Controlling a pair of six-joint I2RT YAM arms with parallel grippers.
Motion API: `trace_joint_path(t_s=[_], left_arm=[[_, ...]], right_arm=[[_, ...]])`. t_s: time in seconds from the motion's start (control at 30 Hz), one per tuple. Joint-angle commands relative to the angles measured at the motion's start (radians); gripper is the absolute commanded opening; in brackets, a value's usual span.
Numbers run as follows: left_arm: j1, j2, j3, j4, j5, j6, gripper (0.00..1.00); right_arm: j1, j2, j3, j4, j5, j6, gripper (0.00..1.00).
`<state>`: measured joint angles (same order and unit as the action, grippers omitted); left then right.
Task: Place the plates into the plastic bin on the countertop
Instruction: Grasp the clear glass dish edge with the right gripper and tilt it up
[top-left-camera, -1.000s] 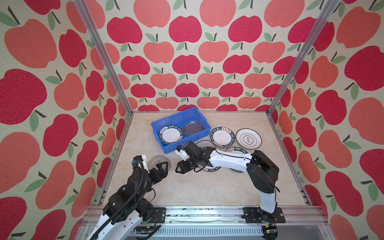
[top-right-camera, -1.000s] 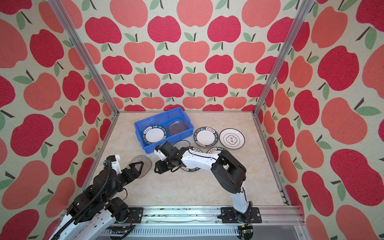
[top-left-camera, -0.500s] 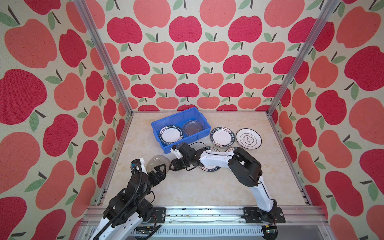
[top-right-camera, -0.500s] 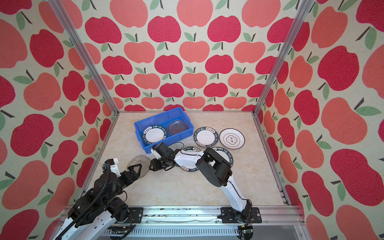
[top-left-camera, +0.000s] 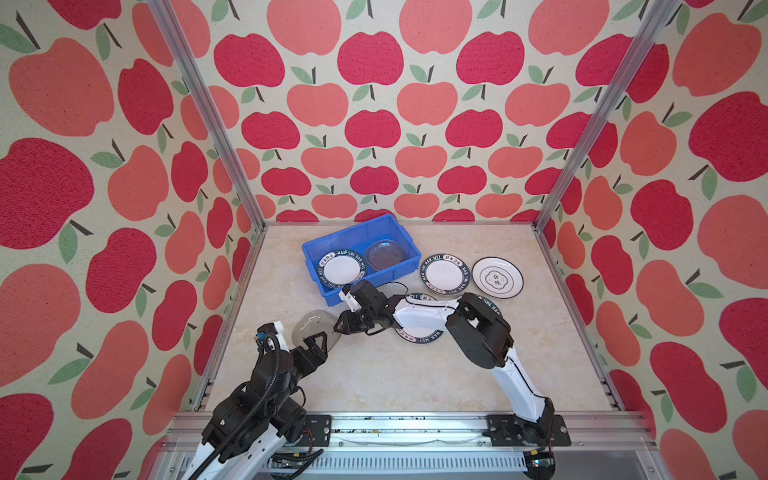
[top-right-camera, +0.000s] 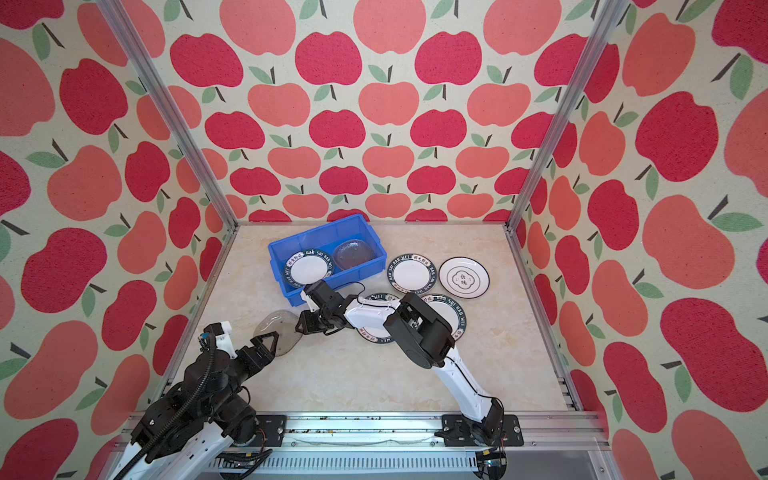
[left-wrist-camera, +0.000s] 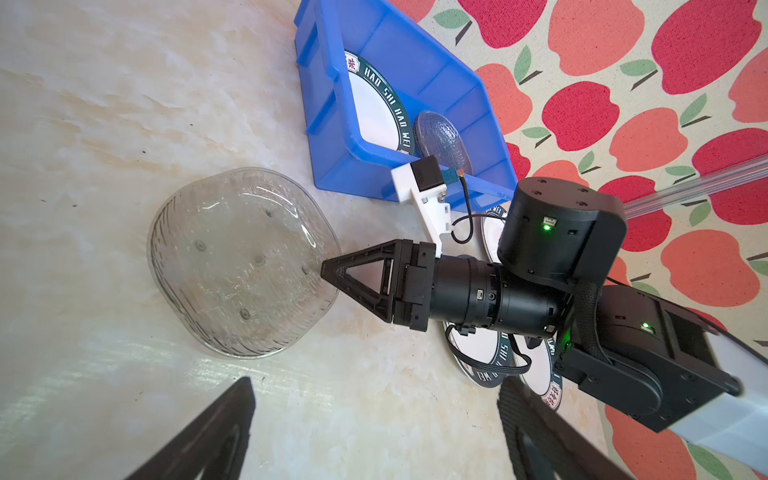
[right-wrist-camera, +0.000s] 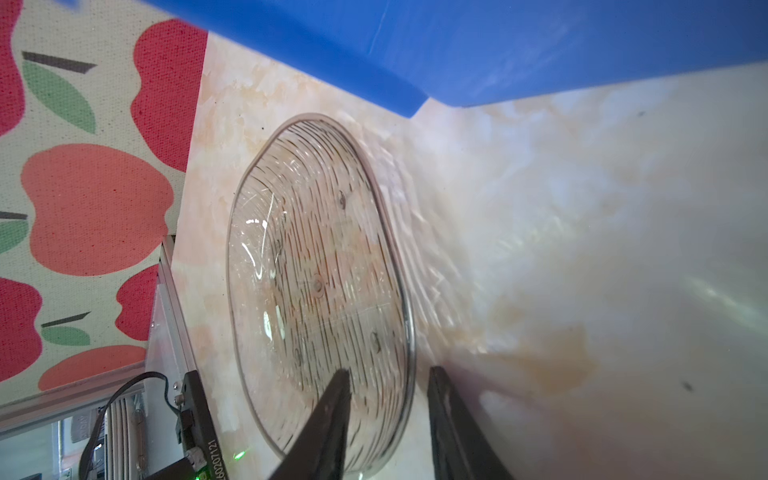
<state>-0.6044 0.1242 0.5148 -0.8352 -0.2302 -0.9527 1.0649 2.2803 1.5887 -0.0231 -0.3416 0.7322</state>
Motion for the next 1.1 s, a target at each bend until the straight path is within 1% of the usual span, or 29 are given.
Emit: trace_joint_path(t_s=[0.0,0.07,0.17,0.3,0.37,0.63,0.7,0.8,0.93,1.07], left_arm=[[-0.003,-0.012,0.016,-0.034,-0.023,0.004,0.94],[-0.004,-0.012,0.020,-0.040,-0.026,0.007,0.93],[-0.005,-0.014,0.029,-0.053,-0.034,0.011,0.93],[-0.004,-0.016,0.033,-0.058,-0.035,0.014,0.92],[-0.005,-0.017,0.033,-0.057,-0.032,0.013,0.92],[-0.004,0.001,0.049,-0.055,-0.034,0.025,0.90],[-0.003,0.015,0.058,-0.051,-0.036,0.033,0.89],[-0.004,0.047,0.071,-0.037,-0.032,0.053,0.89],[-0.004,0.108,0.088,-0.003,-0.001,0.099,0.89],[-0.004,0.160,0.087,0.082,0.094,0.163,0.88]], right_arm=[[-0.002,0.034,0.031,-0.008,0.012,0.014,0.31],[0.000,0.035,0.030,-0.011,0.018,0.012,0.25],[0.000,0.036,0.026,-0.009,0.026,0.012,0.20],[0.000,0.033,0.022,-0.009,0.029,0.014,0.18],[-0.001,0.024,0.012,-0.002,0.031,0.017,0.14],[-0.002,-0.069,-0.070,-0.009,0.084,0.006,0.04],[-0.003,-0.102,-0.096,-0.016,0.099,-0.002,0.00],[-0.004,-0.161,-0.133,-0.039,0.107,-0.018,0.00],[-0.005,-0.271,-0.178,-0.120,0.114,-0.092,0.00],[-0.027,-0.383,-0.233,-0.216,0.058,-0.199,0.00]])
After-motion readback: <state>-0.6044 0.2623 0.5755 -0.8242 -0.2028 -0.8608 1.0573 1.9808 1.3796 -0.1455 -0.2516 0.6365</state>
